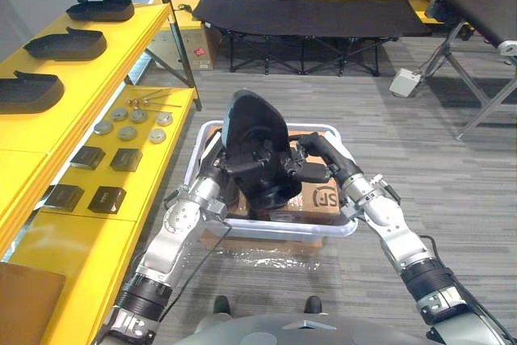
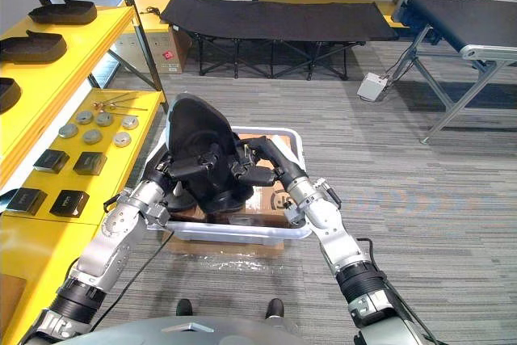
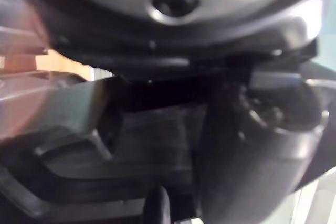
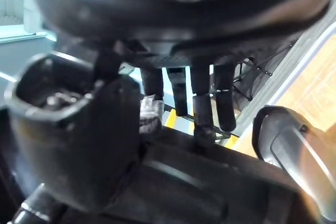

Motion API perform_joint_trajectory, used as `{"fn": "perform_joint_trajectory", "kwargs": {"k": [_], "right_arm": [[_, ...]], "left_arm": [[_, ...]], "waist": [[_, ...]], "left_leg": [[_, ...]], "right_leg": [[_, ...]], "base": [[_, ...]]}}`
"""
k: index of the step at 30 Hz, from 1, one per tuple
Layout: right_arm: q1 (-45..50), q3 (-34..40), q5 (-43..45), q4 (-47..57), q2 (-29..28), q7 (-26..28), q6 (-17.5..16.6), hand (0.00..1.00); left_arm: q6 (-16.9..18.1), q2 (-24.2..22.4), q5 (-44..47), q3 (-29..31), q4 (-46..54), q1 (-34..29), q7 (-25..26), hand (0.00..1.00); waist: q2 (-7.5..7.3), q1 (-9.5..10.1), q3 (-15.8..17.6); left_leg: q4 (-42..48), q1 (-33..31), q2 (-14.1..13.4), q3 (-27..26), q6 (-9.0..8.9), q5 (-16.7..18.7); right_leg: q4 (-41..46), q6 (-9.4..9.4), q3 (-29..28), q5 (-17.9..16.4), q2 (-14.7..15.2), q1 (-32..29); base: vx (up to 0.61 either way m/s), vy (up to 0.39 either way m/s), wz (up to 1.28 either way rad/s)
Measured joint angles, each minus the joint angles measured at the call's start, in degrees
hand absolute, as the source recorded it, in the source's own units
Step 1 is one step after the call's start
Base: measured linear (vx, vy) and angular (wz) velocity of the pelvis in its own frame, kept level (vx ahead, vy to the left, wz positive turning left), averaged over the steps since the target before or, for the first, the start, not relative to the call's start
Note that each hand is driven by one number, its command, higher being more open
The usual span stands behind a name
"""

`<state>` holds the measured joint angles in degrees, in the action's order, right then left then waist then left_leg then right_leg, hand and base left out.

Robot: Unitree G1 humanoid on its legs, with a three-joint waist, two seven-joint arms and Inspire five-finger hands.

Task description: Walk over and take three plastic housings, then place them on the shelf

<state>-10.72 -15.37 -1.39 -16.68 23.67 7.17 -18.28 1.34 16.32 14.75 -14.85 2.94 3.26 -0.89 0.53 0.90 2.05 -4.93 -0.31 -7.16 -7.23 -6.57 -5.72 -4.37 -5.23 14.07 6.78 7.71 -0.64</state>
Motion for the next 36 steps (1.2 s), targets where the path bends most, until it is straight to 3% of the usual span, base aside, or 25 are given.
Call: {"fn": "perform_joint_trajectory", "kwargs": {"k": [3, 8, 13, 21, 27, 31, 36], "right_arm": [[0.0, 1.4, 0.67, 1.29, -1.52, -0.16, 0.1, 1.0], [0.4, 2.5, 1.86, 7.48, -3.68, -0.41, 0.02, 1.0], [1.46, 3.0, 4.21, 8.64, -4.55, 1.07, -0.17, 1.0], [5.28, 5.75, 4.02, 9.28, -6.01, -0.6, -0.9, 1.0], [12.4, 14.86, 3.94, 15.41, -7.5, -1.68, -1.2, 1.0], [18.48, 22.13, 4.38, 15.28, -11.87, -5.3, -1.18, 1.0], [20.43, 23.53, 5.44, 15.1, -15.37, -7.48, -1.13, 1.0]], "left_arm": [[2.28, -1.23, -7.49, 0.48, 1.98, -1.91, 5.57, 0.0], [3.54, -4.07, -13.85, 6.18, 1.97, -3.64, 14.7, 0.0], [3.54, -5.38, -15.98, 8.39, 1.99, -4.37, 19.5, 0.0], [3.54, -6.78, -17.39, 10.32, 2.15, -5.26, 20.8, 0.0], [4.12, -7.39, -16.85, 14.36, 2.24, -6.88, 20.72, 0.0], [7.14, -10.19, -8.32, 17.78, 7.34, -13.01, 17.53, 0.0], [9.05, -11.87, -2.96, 17.96, 9.1, -16.24, 11.63, 0.0]], "waist": [[0.02, 0.04, 0.03], [-0.16, -0.09, 0.24], [-0.4, 0.31, 0.38], [-0.42, 0.29, 0.39], [-0.47, -0.48, 0.36], [-0.47, -1.18, 0.36], [-0.4, -1.19, 0.32]], "left_leg": [[0.01, 0.17, 0.05, -0.06, -0.04, 0.03], [0.0, 0.55, 0.18, 0.01, -0.15, 0.14], [-0.16, 0.87, 0.45, 0.63, 0.01, 0.34], [-0.01, 0.8, 0.51, 0.43, 0.02, 0.34], [0.01, 0.65, 0.48, -0.53, 0.03, 0.54], [0.0, 0.85, 0.49, -1.11, 0.07, 0.94], [0.0, 1.4, 0.41, -1.92, -0.03, 1.41]], "right_leg": [[0.2, 0.02, -0.07, -0.05, 0.03, -0.02], [0.44, -0.05, -0.07, -0.29, 0.19, 0.25], [1.32, -0.12, 0.59, -1.01, 0.6, 0.67], [1.23, -0.13, 0.51, -1.01, 0.68, 0.52], [1.24, -0.14, -0.45, -0.96, 0.63, -0.24], [1.15, -0.2, -1.06, -1.01, 0.63, -0.31], [1.15, -0.23, -1.78, -1.03, 0.55, -0.24]], "base": [[0.0, 0.0, 0.0], [0.0, 0.0, 0.0], [0.0, 0.0, 0.08], [0.0, -0.001, 0.0], [0.0, -0.007, -0.08], [0.0, -0.005, -0.06], [-0.03, -0.008, -0.09]]}}
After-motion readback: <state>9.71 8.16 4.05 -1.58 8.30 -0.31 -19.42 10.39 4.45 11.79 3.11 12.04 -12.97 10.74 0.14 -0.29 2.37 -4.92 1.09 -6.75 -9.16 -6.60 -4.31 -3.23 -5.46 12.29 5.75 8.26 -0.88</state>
